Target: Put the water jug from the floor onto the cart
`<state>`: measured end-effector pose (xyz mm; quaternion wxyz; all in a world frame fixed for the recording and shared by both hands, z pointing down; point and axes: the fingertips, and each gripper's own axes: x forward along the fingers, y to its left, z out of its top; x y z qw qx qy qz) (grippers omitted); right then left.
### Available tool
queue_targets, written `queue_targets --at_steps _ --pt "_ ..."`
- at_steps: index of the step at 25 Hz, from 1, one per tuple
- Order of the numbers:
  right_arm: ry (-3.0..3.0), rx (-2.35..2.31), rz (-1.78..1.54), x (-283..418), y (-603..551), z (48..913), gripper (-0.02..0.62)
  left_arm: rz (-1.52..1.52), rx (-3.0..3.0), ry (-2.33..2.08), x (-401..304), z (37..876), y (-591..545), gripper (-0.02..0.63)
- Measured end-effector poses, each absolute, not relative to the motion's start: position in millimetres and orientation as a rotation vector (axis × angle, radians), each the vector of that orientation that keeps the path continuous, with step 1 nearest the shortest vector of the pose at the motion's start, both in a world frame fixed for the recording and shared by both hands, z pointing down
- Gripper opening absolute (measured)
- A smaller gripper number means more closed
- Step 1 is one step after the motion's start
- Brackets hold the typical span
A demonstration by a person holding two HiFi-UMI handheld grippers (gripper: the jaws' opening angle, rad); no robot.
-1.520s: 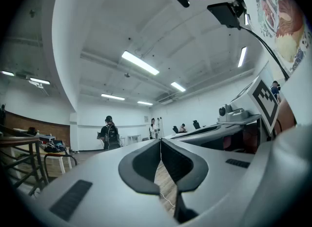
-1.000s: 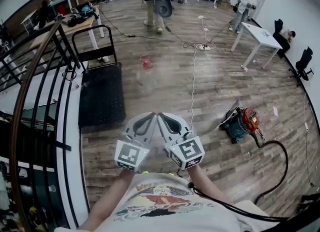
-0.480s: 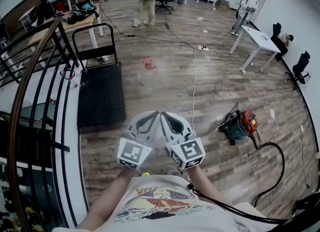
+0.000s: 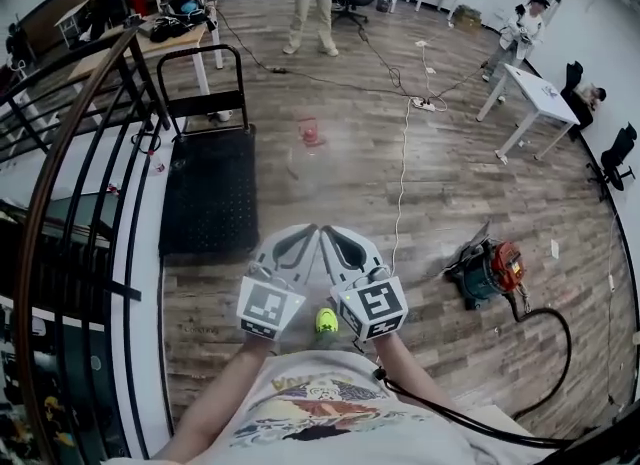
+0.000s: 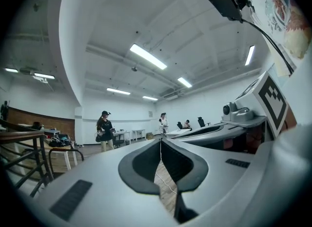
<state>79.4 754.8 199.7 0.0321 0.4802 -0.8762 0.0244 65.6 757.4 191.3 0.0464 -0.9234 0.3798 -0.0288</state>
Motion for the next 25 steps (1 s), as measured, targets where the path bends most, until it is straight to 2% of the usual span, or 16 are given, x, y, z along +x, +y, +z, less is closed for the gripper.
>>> queue_targets --at_steps 16,25 --pt "-2.789 1.330 0.103 171 637 206 0.018 -0.136 -2.757 1.306 158 198 642 0.014" --pt "-2.808 1.264 0.086 198 601 217 0.018 -0.136 -2.722 1.390 184 210 607 0.014"
